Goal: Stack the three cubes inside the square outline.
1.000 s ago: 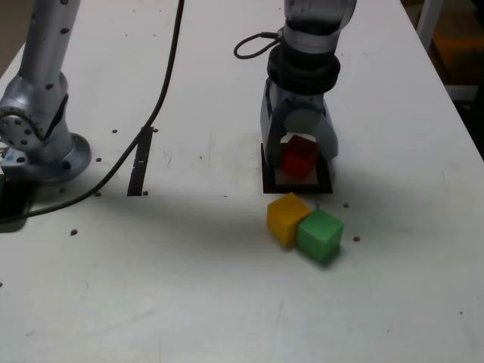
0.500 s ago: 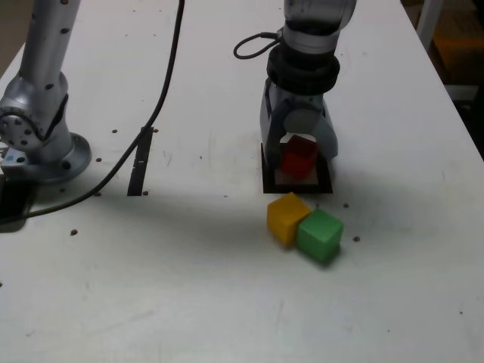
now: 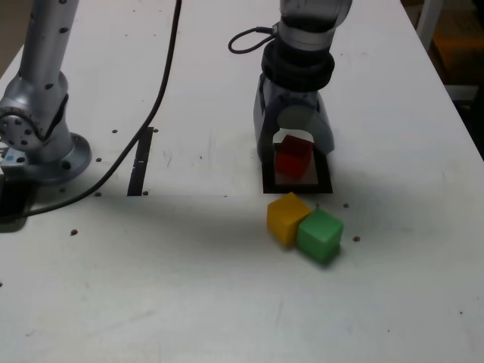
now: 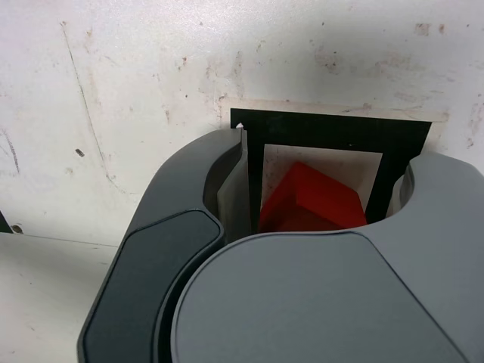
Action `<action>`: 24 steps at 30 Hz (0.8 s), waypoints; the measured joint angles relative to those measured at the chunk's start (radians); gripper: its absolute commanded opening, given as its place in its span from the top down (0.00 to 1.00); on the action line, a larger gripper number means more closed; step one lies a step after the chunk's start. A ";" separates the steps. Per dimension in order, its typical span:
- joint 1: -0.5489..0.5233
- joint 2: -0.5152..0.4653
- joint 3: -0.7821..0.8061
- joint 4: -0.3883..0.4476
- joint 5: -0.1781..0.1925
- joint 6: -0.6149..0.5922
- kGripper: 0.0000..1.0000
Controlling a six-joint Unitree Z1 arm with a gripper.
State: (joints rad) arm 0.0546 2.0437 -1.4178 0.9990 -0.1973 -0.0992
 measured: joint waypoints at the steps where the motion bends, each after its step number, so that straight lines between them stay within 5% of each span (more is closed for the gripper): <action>1: 0.000 0.000 0.000 0.001 0.000 0.000 0.19; 9: 0.000 -0.014 -0.023 0.039 0.022 -0.010 0.16; 16: -0.010 -0.101 -0.140 0.260 0.139 -0.105 0.12; 24: -0.061 -0.159 -0.209 0.381 0.139 -0.162 0.13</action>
State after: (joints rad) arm -0.0067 1.8843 -1.6266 1.3796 -0.0584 -0.2612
